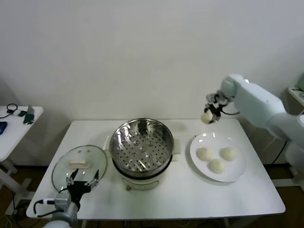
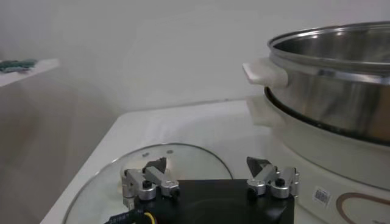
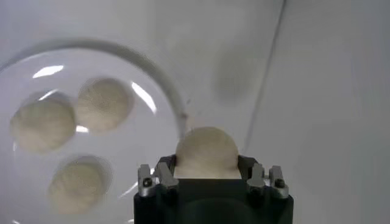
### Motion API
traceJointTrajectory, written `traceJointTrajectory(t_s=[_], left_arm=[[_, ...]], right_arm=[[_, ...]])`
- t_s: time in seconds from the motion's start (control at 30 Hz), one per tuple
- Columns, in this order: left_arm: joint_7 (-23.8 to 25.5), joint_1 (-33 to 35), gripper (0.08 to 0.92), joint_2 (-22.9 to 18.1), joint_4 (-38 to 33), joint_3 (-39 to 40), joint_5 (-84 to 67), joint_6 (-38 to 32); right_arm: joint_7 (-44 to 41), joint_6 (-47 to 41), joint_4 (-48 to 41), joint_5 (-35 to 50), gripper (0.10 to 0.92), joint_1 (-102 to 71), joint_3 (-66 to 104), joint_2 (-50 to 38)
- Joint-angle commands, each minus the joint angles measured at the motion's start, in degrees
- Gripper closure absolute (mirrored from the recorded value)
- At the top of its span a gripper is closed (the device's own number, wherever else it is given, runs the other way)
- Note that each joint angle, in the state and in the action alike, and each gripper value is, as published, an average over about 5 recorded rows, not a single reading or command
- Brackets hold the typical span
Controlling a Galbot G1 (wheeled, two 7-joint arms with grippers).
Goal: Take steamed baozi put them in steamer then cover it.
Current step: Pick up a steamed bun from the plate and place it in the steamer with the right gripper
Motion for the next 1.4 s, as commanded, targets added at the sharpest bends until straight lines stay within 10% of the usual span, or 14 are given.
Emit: traceJointTrajectory(t_s=[0.03, 0.4, 1.4], left_arm=[[0.03, 0.24, 0.177, 0.34, -1.07, 0.02, -0.11, 0.24], [-0.02, 0.31, 0.177, -0.13, -2.45, -0.56, -0.08, 0.43], [-0.31, 1.37, 0.177, -0.42, -2.5, -1.28, -0.94, -0.66]], right_arm=[[0.05, 9.69, 24.28, 9.13, 0.352, 22.03, -14.58, 3.16], [2.8, 14.08, 29.24, 4.39, 0.342, 14.68, -15.36, 11.43], [7.82, 21.57, 0.34, -16.45, 0.347, -6.96, -8.04, 22.93]])
